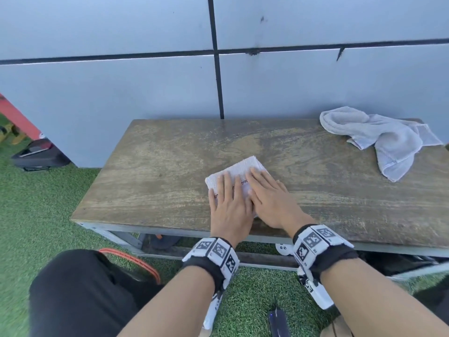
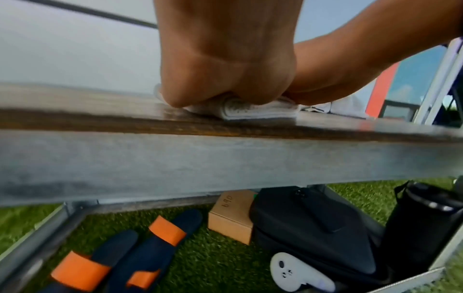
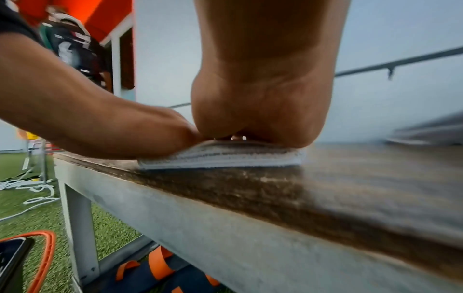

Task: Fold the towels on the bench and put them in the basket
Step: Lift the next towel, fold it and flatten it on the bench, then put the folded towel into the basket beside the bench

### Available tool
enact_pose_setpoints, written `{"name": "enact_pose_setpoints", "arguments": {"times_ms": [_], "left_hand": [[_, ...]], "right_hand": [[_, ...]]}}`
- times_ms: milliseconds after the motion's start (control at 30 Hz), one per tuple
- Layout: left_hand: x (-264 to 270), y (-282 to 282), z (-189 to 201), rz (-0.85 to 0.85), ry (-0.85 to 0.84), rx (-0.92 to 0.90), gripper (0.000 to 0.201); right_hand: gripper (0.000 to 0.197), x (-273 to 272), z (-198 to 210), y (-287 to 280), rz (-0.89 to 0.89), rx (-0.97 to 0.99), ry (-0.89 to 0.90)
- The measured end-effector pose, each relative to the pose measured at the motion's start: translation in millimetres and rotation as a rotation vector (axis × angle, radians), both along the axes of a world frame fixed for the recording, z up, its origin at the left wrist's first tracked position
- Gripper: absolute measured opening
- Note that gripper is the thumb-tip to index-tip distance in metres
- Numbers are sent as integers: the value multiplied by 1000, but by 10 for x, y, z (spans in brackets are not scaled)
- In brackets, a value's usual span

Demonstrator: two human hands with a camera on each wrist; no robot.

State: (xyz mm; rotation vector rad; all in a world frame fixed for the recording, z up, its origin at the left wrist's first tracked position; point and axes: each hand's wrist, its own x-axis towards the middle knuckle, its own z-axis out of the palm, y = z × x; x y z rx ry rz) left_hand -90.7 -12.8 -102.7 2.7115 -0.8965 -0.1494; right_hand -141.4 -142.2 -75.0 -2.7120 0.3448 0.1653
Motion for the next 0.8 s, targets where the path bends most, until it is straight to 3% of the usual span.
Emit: {"name": "enact_pose_setpoints", "arguments": {"times_ms": [167,267,400,467,667,733,800], "left_hand": [[164,143,34,-42,87,-43,57],[128,152,-2,74,118,-100,62],[67,106,19,298,215,-259,87],[64,100,39,342,242,-252,91],[191,115,205,396,282,-251,62],[307,175,341,366,377,-250,40],[402,285,530,291,523,-367,24]], "right_hand": [[56,14,-89,-57,-31,-10,28],[57,8,-71,-12,-84,12,33],[58,10,-72,48,-154,24,43],[59,8,-60,78,-172,38,47],[61,-36,7,81,-158,99,53],[60,-31,89,59,-155,122,23],[60,-5,199,74,-207,192,-12]]}}
